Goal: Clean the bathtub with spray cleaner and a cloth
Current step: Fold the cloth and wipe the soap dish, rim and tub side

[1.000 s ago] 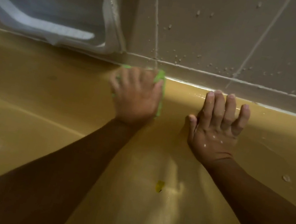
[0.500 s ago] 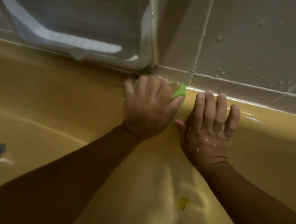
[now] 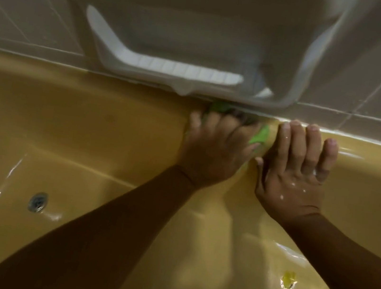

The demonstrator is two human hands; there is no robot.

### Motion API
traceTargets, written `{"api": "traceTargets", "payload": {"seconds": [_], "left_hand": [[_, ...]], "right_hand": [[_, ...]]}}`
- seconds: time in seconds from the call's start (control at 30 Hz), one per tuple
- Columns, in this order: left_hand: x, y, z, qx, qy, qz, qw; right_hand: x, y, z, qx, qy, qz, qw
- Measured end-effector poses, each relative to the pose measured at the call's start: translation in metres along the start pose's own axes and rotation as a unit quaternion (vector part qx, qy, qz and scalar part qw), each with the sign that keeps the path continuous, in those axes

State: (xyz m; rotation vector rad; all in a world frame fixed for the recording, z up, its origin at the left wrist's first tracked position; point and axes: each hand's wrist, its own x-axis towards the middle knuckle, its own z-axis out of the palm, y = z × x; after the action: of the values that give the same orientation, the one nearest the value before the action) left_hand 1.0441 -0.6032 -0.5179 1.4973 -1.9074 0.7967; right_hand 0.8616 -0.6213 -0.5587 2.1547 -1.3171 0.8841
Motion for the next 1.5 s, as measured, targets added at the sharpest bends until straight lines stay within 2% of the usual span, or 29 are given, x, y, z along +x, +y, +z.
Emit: {"api": "traceTargets", "payload": {"seconds": [0.13, 0.27, 0.43, 0.53, 0.63, 0.7, 0.77, 0.83, 0.9, 0.97, 1.07, 1.1, 1.2, 1.27, 1.37, 1.43, 1.5], "left_hand": [[-0.019, -0.059, -0.009, 0.04, 0.011, -0.074, 0.996], [-0.022, -0.102, -0.02, 0.02, -0.005, -0.113, 0.993], [-0.027, -0.139, -0.032, -0.003, -0.074, -0.151, 0.986], [-0.02, -0.156, -0.045, 0.008, -0.118, -0.212, 0.97], [-0.02, -0.161, -0.064, -0.023, -0.166, -0.275, 0.947], [-0.023, -0.158, -0.081, -0.097, -0.148, -0.336, 0.925], [-0.02, -0.149, -0.102, -0.168, -0.057, -0.368, 0.913], [0.001, -0.134, -0.12, -0.179, 0.019, -0.339, 0.923], [0.035, -0.118, -0.125, -0.163, 0.031, -0.281, 0.945], [0.071, -0.104, -0.118, -0.153, 0.003, -0.255, 0.955], [0.106, -0.084, -0.094, -0.116, -0.138, -0.351, 0.919], [0.109, -0.078, -0.088, -0.1, -0.151, -0.358, 0.916], [0.092, -0.082, -0.088, -0.103, -0.123, -0.238, 0.958], [0.08, -0.115, -0.092, -0.128, -0.151, -0.195, 0.961], [0.082, -0.138, -0.098, -0.107, -0.192, -0.256, 0.941], [0.096, -0.109, -0.093, -0.064, -0.195, -0.308, 0.929], [0.104, -0.067, -0.09, -0.067, -0.205, -0.277, 0.936]], "right_hand": [[0.007, -0.019, -0.001, 0.009, -0.017, 0.008, 1.0], [0.019, -0.05, 0.002, 0.018, -0.039, 0.008, 0.999], [0.036, -0.096, 0.004, 0.021, -0.088, -0.015, 0.996], [0.045, -0.11, -0.011, 0.043, -0.135, -0.012, 0.99], [0.058, -0.11, -0.043, 0.119, -0.106, -0.028, 0.987], [0.071, -0.11, -0.07, 0.149, -0.057, -0.016, 0.987], [0.09, -0.109, -0.09, 0.153, -0.039, 0.005, 0.987], [0.11, -0.107, -0.099, 0.133, -0.058, 0.032, 0.989], [0.118, -0.103, -0.097, 0.115, -0.096, 0.035, 0.988], [0.11, -0.099, -0.093, 0.094, -0.137, 0.005, 0.986], [0.099, -0.094, -0.088, 0.073, -0.165, -0.016, 0.983], [0.1, -0.092, -0.087, 0.075, -0.169, -0.015, 0.983], [0.102, -0.092, -0.086, 0.086, -0.185, -0.011, 0.979], [0.102, -0.091, -0.088, 0.094, -0.193, -0.015, 0.977], [0.102, -0.085, -0.095, 0.104, -0.203, -0.023, 0.973], [0.103, -0.08, -0.098, 0.1, -0.204, -0.028, 0.974], [0.103, -0.076, -0.103, 0.084, -0.211, -0.04, 0.973]]}}
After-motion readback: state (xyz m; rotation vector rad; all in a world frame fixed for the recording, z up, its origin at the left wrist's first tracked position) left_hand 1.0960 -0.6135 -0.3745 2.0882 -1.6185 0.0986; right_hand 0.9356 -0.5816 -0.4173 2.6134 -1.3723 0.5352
